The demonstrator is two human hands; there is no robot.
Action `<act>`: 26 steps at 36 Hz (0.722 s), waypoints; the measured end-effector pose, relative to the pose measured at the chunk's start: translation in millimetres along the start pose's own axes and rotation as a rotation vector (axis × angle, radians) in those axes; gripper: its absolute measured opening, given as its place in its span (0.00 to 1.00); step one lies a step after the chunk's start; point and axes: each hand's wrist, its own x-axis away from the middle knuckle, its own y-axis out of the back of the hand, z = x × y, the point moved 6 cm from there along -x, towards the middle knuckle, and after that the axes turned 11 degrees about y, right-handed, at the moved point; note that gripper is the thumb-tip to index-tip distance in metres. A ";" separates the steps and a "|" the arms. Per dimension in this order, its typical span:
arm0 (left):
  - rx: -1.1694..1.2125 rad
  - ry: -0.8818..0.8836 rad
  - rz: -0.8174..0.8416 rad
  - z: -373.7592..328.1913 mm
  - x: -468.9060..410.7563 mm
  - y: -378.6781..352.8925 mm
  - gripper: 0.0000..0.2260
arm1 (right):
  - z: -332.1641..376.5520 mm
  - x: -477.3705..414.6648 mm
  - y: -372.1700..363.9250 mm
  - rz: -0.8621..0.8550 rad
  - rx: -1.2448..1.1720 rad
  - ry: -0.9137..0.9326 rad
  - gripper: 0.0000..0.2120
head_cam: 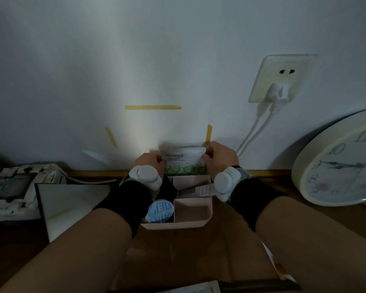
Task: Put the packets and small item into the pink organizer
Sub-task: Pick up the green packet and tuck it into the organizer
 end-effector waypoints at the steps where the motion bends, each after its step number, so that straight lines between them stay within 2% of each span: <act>1: -0.022 -0.001 -0.004 -0.4 0.3 0.2 0.14 | 0.0 -0.1 -1.0 -0.002 -0.003 -0.001 0.09; 10: -0.184 0.009 -0.023 1.6 -7.1 -6.7 0.16 | -4.3 -1.0 0.4 -0.019 -0.021 -0.009 0.10; 21: -0.259 0.006 -0.027 -0.1 -8.7 -12.8 0.15 | -4.4 -1.0 -0.6 -0.008 -0.017 -0.013 0.11; 26: -0.267 0.021 0.029 2.6 -11.3 -15.6 0.16 | -3.5 -0.1 -0.7 -0.012 -0.023 -0.014 0.11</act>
